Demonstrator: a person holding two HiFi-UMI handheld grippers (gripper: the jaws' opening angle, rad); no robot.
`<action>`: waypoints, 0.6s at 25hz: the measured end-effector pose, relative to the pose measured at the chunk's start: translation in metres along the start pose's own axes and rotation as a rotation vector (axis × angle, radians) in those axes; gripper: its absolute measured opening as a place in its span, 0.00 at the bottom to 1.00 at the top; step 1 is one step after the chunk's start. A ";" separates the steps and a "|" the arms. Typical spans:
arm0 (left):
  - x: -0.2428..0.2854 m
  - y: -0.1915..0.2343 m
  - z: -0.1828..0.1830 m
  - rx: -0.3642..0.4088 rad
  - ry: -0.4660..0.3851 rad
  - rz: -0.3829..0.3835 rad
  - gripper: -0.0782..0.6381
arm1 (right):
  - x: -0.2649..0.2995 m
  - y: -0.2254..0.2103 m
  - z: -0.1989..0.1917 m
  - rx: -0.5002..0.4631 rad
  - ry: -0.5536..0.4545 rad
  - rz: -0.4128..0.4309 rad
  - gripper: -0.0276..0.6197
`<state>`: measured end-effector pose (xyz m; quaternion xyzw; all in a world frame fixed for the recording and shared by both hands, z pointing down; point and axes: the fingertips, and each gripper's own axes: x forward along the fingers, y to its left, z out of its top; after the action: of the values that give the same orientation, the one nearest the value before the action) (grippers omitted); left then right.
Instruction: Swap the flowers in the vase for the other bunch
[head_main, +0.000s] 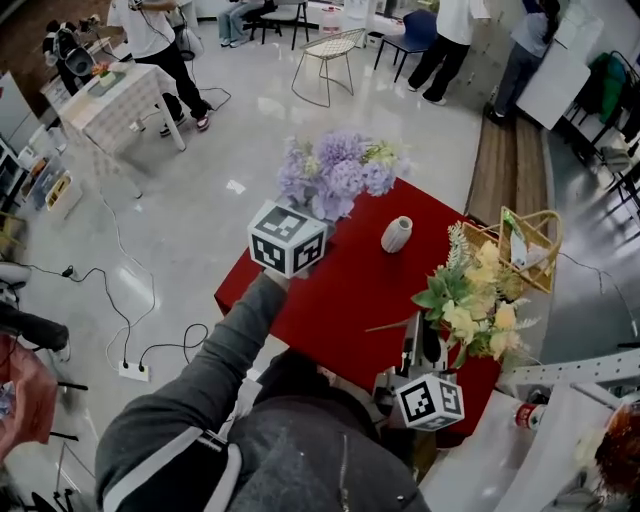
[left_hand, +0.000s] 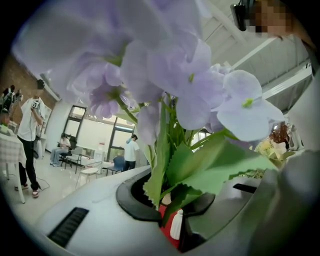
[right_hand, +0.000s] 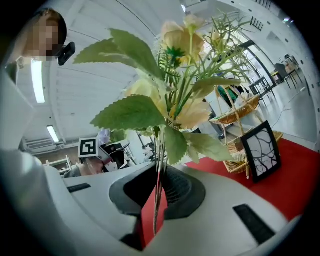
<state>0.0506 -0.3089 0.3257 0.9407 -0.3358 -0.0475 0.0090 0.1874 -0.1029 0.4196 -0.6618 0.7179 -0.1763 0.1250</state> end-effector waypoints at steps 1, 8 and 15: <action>-0.005 0.006 -0.004 -0.005 0.009 0.012 0.19 | 0.004 0.002 -0.001 -0.001 0.006 0.008 0.09; -0.038 0.019 -0.042 -0.048 0.074 0.066 0.19 | 0.018 0.010 -0.007 0.002 0.039 0.041 0.09; -0.060 0.001 -0.082 -0.100 0.136 0.052 0.19 | 0.023 0.009 -0.014 -0.002 0.057 0.043 0.09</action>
<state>0.0119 -0.2727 0.4119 0.9311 -0.3560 0.0001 0.0799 0.1710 -0.1240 0.4298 -0.6411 0.7353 -0.1918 0.1075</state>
